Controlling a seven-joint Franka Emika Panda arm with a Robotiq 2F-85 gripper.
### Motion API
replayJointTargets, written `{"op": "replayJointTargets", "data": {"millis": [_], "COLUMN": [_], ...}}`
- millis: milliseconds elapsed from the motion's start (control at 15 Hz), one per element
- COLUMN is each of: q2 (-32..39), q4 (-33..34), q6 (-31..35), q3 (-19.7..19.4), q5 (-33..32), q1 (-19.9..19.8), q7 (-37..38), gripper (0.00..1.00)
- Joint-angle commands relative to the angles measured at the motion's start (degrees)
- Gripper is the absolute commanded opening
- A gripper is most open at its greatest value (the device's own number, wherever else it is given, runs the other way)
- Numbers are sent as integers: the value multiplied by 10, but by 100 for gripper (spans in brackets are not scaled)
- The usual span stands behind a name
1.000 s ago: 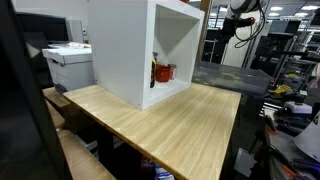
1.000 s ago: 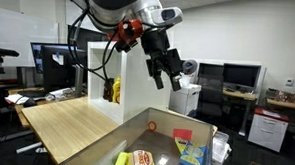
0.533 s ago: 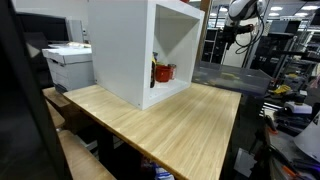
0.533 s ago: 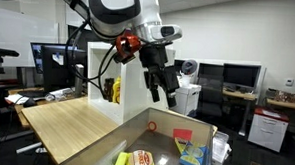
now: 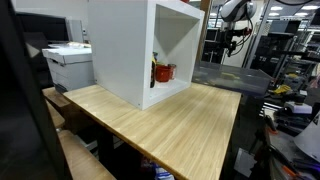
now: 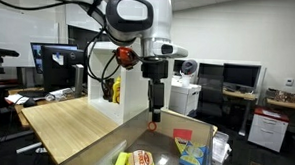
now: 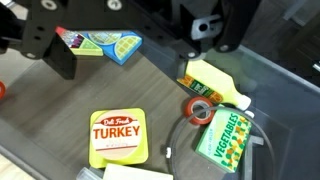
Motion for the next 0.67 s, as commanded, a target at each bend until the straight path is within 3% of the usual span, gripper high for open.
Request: {"op": "replayJointTargets", "data": {"millis": [0,333,600], "q2": [39,75,89], "q4": [43,83,89], "q6": [-32,-73,-56], "q3": [4,-2,-10], "q5": [28,57,93], "q1": [-6,-6,-16], "q7": [87,211,279], "gripper": [100,100,100]}}
